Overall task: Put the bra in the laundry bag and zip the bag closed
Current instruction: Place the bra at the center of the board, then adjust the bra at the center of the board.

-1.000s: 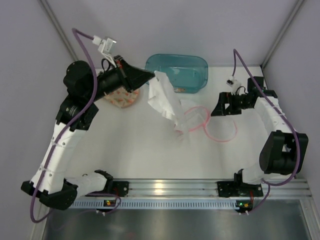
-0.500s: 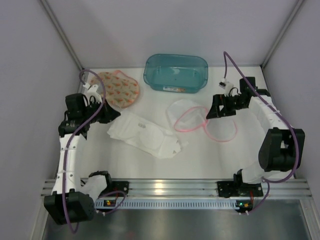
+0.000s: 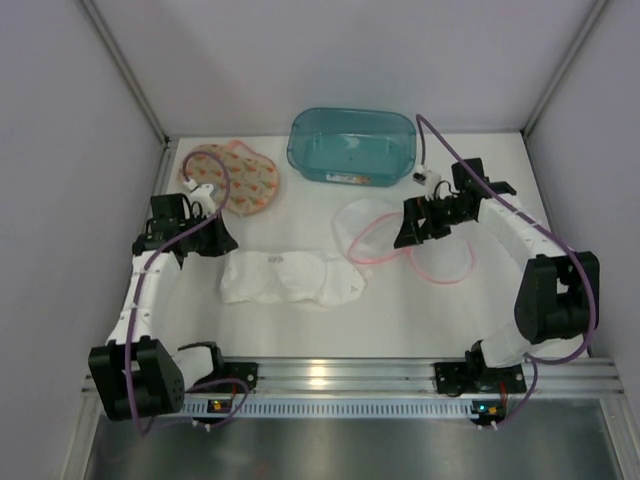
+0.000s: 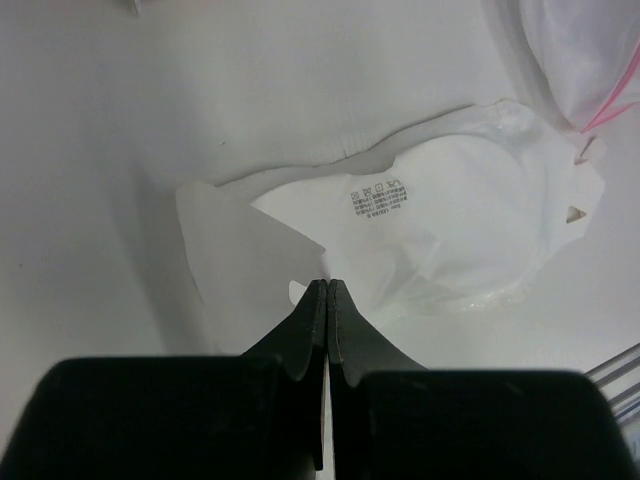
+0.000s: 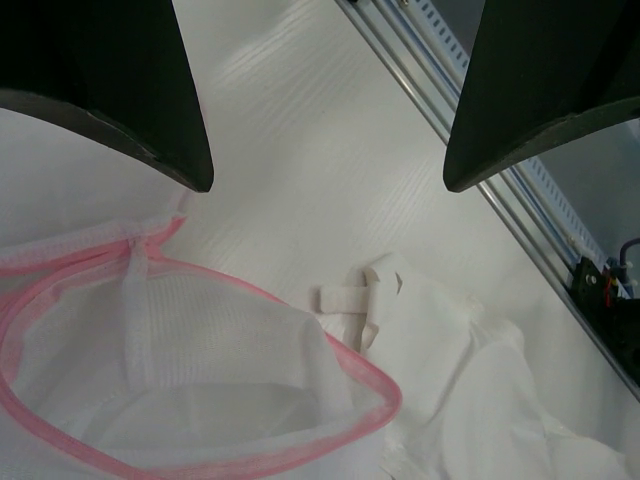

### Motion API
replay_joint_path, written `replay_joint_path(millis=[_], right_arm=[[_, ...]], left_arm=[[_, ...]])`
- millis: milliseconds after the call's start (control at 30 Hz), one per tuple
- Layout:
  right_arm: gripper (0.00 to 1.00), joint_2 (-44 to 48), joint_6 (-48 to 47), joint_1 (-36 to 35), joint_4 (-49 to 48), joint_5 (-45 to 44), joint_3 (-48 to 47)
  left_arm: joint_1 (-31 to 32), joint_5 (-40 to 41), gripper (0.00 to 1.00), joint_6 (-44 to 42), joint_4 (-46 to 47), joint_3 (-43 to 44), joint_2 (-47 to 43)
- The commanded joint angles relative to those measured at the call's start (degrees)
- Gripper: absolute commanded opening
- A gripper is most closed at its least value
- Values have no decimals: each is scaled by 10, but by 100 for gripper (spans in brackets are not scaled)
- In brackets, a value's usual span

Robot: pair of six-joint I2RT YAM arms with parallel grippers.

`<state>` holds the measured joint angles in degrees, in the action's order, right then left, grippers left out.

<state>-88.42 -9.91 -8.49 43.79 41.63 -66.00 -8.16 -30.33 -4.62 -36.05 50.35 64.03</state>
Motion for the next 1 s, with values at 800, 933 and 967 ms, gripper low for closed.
replay_joint_path(millis=[800, 933, 967], right_arm=[[95, -100, 81, -61, -199, -113, 14], [92, -136, 84, -60, -214, -173, 9], [91, -147, 88, -57, -217, -182, 6]], left_arm=[[283, 98, 69, -62, 87, 49, 7], [379, 141, 66, -70, 78, 73, 40], [420, 150, 64, -70, 78, 79, 64]])
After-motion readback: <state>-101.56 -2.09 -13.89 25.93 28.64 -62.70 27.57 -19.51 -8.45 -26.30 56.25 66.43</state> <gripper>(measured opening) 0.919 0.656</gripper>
